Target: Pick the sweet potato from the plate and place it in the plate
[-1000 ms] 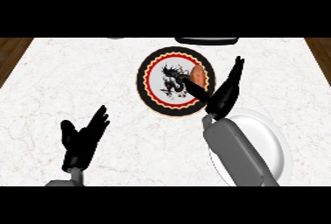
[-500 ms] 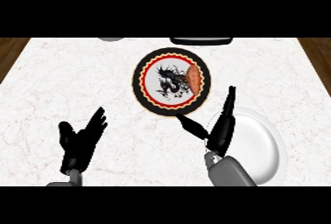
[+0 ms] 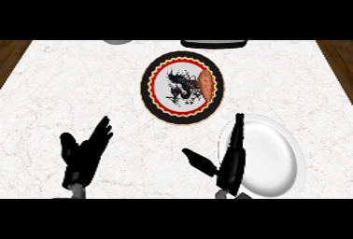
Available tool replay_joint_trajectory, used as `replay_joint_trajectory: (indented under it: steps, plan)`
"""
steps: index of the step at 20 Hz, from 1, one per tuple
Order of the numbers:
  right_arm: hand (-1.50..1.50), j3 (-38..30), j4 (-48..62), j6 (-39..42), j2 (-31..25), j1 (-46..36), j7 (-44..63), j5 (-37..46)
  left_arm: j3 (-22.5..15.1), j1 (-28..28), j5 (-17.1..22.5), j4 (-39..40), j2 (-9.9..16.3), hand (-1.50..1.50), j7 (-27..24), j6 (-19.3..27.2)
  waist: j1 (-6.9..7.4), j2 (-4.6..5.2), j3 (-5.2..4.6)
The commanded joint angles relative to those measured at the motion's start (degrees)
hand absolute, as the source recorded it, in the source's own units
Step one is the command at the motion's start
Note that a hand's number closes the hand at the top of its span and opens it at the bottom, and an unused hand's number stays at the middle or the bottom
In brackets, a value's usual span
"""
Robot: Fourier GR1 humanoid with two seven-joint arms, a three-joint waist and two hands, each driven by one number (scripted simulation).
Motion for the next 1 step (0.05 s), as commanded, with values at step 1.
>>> replay_joint_trajectory:
  steps: [1]
  plan:
    - [-1.50,4.5,-2.3,-5.6,0.3,3.8,2.7,3.7,1.6,-3.7,-0.2,7.2,-0.8,0.00,-3.8,-0.2,-0.16,0.08,-0.04]
